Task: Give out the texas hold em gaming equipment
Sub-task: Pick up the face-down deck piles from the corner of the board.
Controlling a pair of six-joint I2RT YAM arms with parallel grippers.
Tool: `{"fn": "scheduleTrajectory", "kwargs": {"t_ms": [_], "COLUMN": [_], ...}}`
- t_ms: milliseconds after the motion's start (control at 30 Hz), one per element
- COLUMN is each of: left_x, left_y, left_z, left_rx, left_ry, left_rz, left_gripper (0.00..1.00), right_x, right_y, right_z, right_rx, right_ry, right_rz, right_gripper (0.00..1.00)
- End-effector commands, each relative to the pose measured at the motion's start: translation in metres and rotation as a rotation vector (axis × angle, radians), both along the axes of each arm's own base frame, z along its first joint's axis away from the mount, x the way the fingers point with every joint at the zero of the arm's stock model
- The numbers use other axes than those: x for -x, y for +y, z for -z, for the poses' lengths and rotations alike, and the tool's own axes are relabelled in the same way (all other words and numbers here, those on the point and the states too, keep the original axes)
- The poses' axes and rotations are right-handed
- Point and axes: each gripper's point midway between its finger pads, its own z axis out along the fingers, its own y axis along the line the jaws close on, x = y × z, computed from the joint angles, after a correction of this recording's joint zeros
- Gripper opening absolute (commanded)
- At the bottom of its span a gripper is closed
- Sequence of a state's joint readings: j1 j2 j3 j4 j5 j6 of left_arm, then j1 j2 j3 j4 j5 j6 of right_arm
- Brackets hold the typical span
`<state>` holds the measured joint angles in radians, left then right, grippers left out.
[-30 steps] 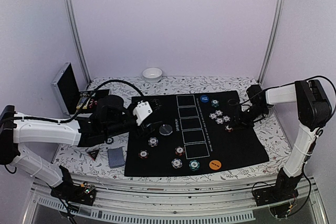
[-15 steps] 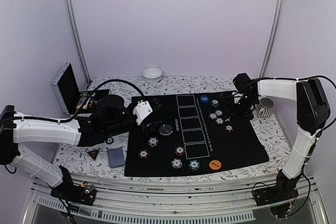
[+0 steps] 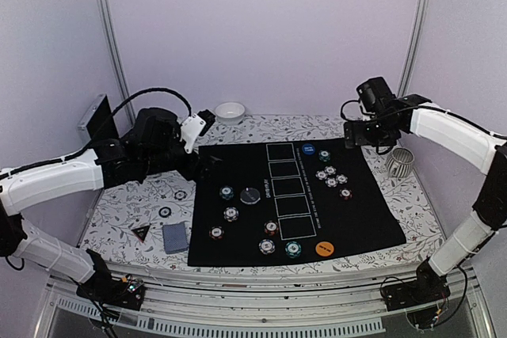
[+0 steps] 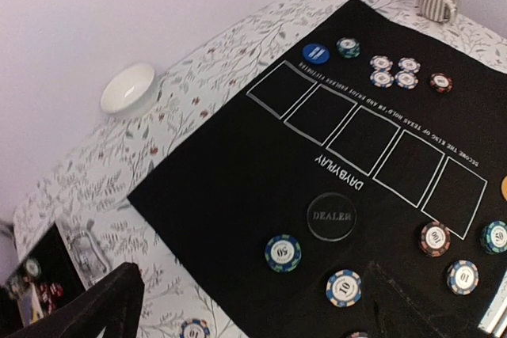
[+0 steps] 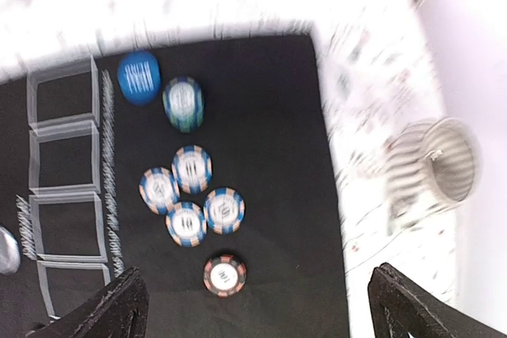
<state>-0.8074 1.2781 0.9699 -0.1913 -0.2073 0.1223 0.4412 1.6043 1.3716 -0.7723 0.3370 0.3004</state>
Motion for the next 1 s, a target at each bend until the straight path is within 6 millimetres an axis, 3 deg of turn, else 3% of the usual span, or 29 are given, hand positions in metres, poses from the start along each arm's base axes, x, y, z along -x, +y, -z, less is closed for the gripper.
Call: {"fn": "scheduleTrajectory", "kwargs": {"t_ms": [0,133,300,467,600,767,967], "left_x": [0.005,0.011,0.022,0.036,0.057,0.079,0.105], "left_y": [0.044,0.065,0.089,0.126,0.14,0.132,0.118], "left_z": [0.04,0.069,0.095,0.109,0.114,0.134,0.161], "left_rx": [0.014,0.024,0.024,0.08,0.147,0.202,0.115], "left_ry": [0.253,0.376,0.441,0.469,0.481,0.567,0.658], "left_rz": [-0.214,-0.361,-0.51,-0.771,-0.895,-0.89,-0.869], "left_gripper": [0.98,0.98,0.98,0.98,0.98,0.98,0.98], "right_x": [-0.005,0.005,0.02,0.028,0.034,0.038,0.035], "right_y": [-0.003,0.023,0.052,0.055,0.054,0.054,0.058], "right_z": [-0.079,-0.115,-0.136,-0.146,-0.147,-0.137,-0.122], "right_rx": [-0.08,-0.235,-0.365,-0.392,-0.412,-0.417,-0.421], "right_ry": [-0.274,-0.405,-0.452,-0.469,-0.473,-0.458,-0.42], "right_rz": [-0.002,-0.156,-0.324,-0.354,-0.354,-0.356,-0.358], "right_gripper": [0.99,0.99,0.99,0.99,0.99,0.99,0.99]}}
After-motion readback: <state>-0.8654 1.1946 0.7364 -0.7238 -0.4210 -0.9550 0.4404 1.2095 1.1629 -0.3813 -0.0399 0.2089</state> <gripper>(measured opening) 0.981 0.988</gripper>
